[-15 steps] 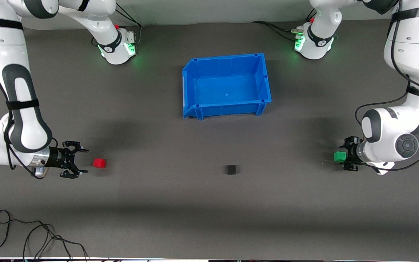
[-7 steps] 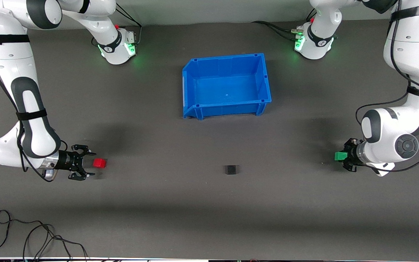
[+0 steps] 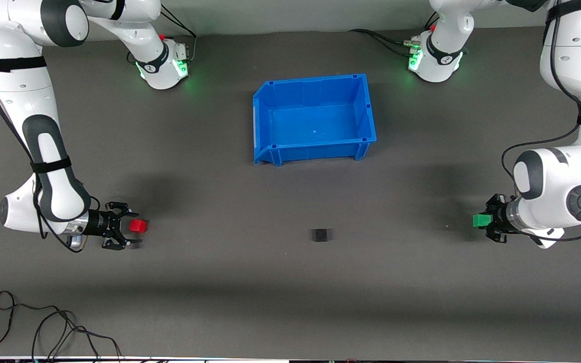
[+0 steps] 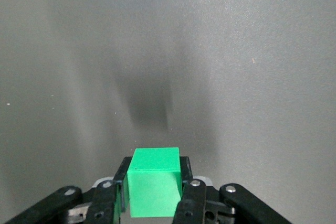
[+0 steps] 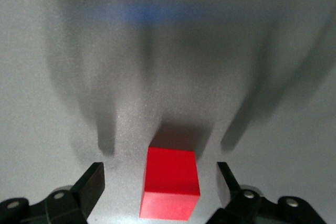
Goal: Attach green and red cubes to black cube
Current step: 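Close the right gripper on the red cube while the left gripper grasps green, then carry the red cube and green cube toward the black cube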
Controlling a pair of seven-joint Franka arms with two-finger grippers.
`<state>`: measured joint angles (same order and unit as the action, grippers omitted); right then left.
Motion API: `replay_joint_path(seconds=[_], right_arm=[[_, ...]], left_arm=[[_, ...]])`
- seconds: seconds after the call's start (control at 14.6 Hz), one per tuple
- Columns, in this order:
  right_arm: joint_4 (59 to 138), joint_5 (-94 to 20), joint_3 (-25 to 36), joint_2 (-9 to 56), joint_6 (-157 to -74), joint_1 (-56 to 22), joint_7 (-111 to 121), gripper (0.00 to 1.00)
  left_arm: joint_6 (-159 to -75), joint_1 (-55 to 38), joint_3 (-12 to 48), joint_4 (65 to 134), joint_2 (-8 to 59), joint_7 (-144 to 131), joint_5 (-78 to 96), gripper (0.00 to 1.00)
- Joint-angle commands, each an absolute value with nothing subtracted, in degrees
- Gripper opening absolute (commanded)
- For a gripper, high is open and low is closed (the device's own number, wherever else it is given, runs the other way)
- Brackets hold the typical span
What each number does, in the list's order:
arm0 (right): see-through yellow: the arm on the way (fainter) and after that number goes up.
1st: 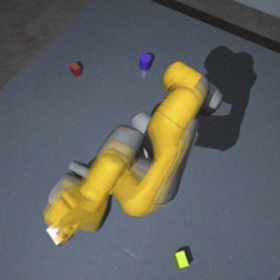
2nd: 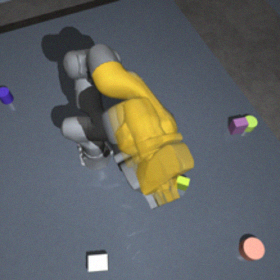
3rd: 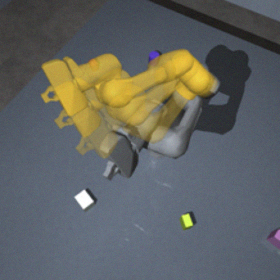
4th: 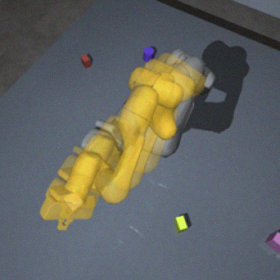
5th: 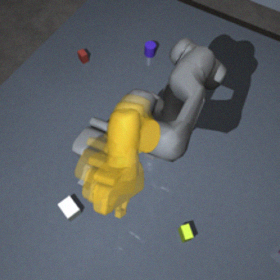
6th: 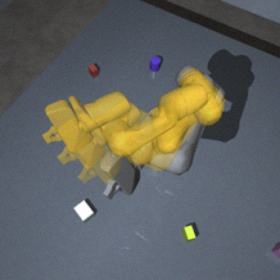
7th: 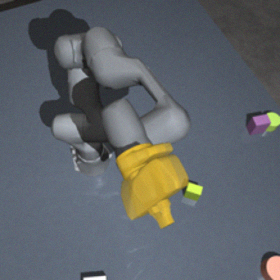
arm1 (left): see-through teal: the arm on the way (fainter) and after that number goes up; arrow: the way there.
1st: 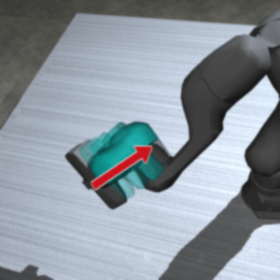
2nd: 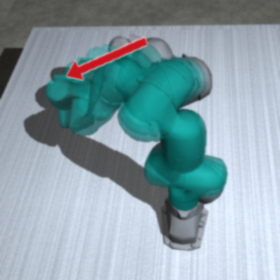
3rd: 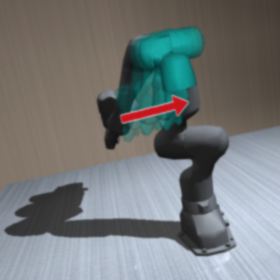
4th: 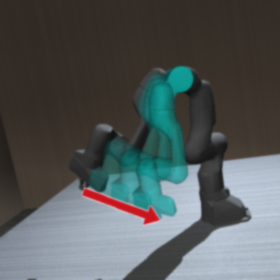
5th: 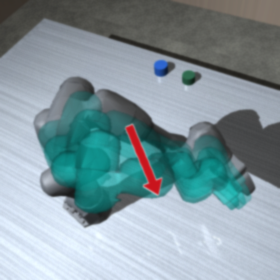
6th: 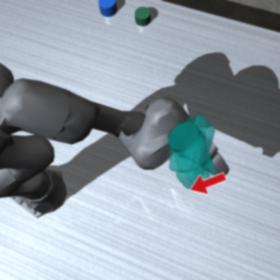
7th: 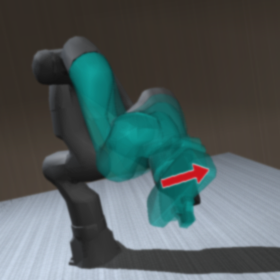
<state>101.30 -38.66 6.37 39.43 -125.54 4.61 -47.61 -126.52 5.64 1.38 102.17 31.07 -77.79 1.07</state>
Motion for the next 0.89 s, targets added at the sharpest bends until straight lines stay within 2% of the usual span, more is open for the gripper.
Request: replay_joint_path(seconds=[0.0, 0.14, 0.21, 0.41, 0.48, 0.82], right_arm=[[102.0, -40.5, 6.5, 39.0, -126.3, 4.3, -45.5, 0.56], [102.0, -40.6, 6.3, 39.0, -126.3, 4.2, -45.5, 0.29], [101.9, -40.6, 6.2, 38.9, -126.3, 4.2, -45.5, 0.21], [100.9, -40.7, 5.8, 38.1, -126.3, 2.2, -46.7, 0.06], [100.1, -41.1, 5.8, 38.1, -126.3, 1.5, -47.3, 0.01], [93.1, -42.1, 5.9, 38.8, -126.2, -4.1, -58.2, 0.0]], left_arm=[[-121.9, 5.4, 1.2, 99.8, 30.4, -79.2, 1.7, 0.0], [-121.5, 5.2, 1.1, 98.9, 30.6, -79.3, 3.1, 0.0], [-121.4, 5.0, 1.2, 98.6, 30.5, -79.4, 3.4, 0.0], [-119.9, 2.2, 2.7, 96.1, 30.4, -87.3, 4.6, 0.0], [-118.6, 1.1, 2.7, 94.6, 30.7, -89.5, 4.7, 0.0], [-118.8, -3.1, 4.4, 89.8, 33.1, -97.9, 5.4, 0.0]])
